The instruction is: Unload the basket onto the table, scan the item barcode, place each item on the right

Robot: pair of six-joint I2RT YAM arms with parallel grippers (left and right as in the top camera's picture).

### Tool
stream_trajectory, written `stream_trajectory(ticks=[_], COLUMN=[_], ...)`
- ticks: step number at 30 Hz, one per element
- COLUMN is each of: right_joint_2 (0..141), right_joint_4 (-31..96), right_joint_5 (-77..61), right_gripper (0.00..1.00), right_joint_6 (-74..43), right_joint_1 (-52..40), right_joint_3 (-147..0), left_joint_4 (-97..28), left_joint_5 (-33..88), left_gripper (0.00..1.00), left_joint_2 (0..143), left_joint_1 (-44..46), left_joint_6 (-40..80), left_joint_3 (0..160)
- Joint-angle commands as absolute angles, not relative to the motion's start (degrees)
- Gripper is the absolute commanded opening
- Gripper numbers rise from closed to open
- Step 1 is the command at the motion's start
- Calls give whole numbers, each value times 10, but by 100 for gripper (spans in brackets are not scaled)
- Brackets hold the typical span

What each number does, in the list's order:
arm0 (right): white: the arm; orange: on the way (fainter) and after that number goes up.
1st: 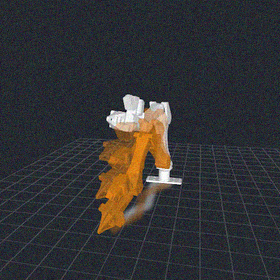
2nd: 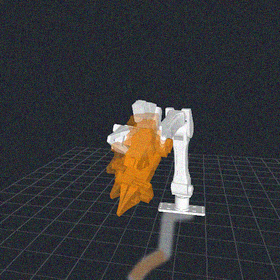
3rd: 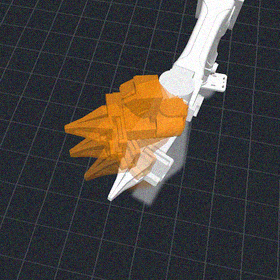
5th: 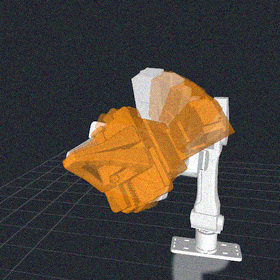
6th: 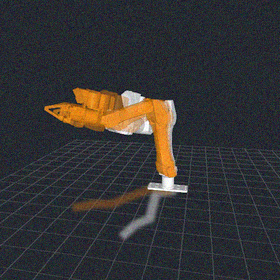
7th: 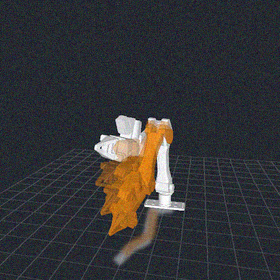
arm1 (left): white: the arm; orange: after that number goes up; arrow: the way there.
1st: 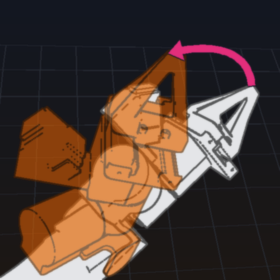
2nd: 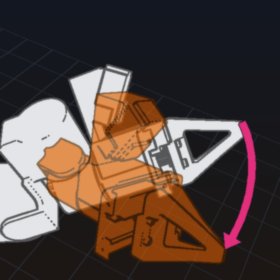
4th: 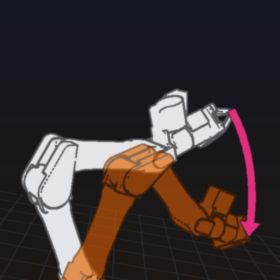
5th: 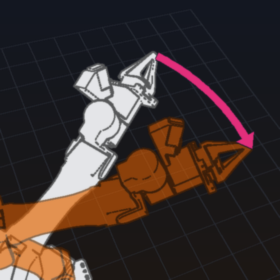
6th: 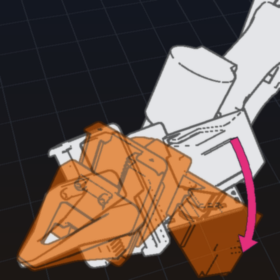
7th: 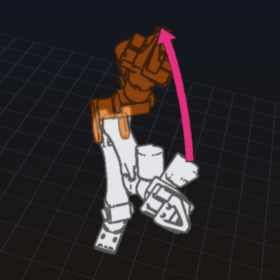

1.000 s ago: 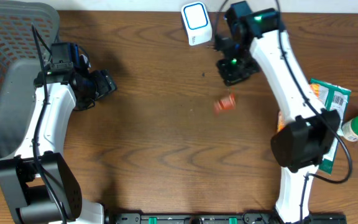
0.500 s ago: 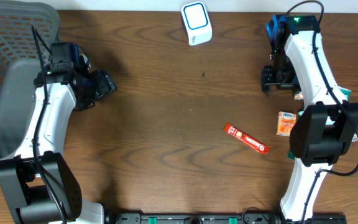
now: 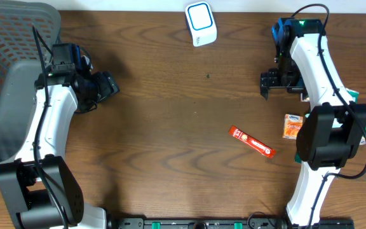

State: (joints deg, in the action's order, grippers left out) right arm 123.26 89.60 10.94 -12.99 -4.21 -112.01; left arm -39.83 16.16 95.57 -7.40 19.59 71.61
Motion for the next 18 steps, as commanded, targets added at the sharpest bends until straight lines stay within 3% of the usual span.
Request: stream_trajectory(ticks=[1,11,18], right_joint_2=[1239,1238,1069], right_joint_4=[891,884,810], right_joint_5=[109,109,109], right_gripper=[99,99,99], right_joint_6=[-130,-130,-130], right_joint_1=[-42,-41,-50], right_joint_3=[-1119,-1119,-1119], left_joint_4=[-399,-399,-399], left_joint_5=[153,153,153], left_gripper=[83,83,83], left_joint_2=[954,954,954], left_joint_1=[-82,-82,-82], left_joint_6=[199,199,199], left_joint_3=[715,715,715])
